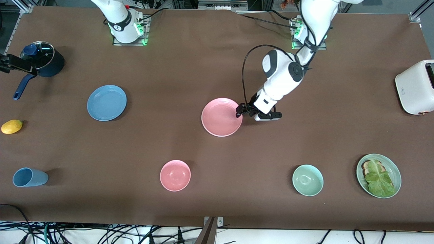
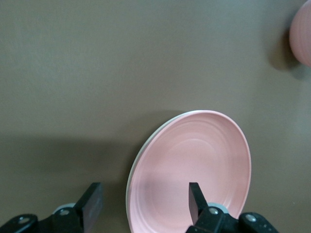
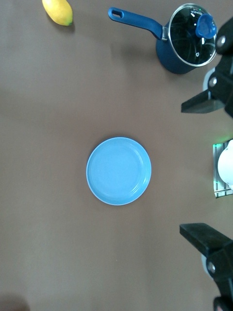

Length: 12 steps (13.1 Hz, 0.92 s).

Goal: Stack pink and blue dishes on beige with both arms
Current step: 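Withdraw the left gripper while the right gripper reaches the blue plate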

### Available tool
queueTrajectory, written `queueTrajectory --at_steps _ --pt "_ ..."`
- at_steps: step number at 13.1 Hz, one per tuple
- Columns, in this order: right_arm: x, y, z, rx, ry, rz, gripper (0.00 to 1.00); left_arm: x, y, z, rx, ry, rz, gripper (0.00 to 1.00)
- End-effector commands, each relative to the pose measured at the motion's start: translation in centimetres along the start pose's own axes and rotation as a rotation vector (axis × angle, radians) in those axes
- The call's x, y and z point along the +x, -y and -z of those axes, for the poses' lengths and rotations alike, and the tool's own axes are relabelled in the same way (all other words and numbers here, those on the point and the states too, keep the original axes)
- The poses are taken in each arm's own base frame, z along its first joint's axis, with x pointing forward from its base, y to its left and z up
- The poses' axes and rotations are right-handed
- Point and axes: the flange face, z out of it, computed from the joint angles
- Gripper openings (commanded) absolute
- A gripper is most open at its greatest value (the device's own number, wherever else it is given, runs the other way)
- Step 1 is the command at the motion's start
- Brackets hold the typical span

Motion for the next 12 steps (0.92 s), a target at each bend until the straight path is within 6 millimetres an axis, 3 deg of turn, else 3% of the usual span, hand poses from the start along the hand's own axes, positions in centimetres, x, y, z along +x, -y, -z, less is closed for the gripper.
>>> queueTrajectory --at_steps 1,3,6,9,12 --pt "1.2 -0.3 -2.0 0.007 0.051 0.009 1.00 4.6 -1.3 6.9 0.077 0.077 -0.081 0.88" --pt "2.2 -0.3 -4.9 0.018 0.098 0.007 1.00 8.7 -0.8 12.7 0.217 0.143 -0.136 0.93" --pt "3.6 -0.8 -10.1 0.024 0.103 0.008 1.00 11.9 0.2 20.4 0.356 0.203 -0.165 0.99" --pt "3.7 -2.1 -17.2 0.039 0.072 0.041 1.00 13.5 1.5 25.4 0.435 0.204 -0.209 0.99" --pt "3.0 -4.5 -23.3 0.044 0.056 0.042 1.00 15.8 5.4 30.9 0.446 0.199 -0.240 1.00"
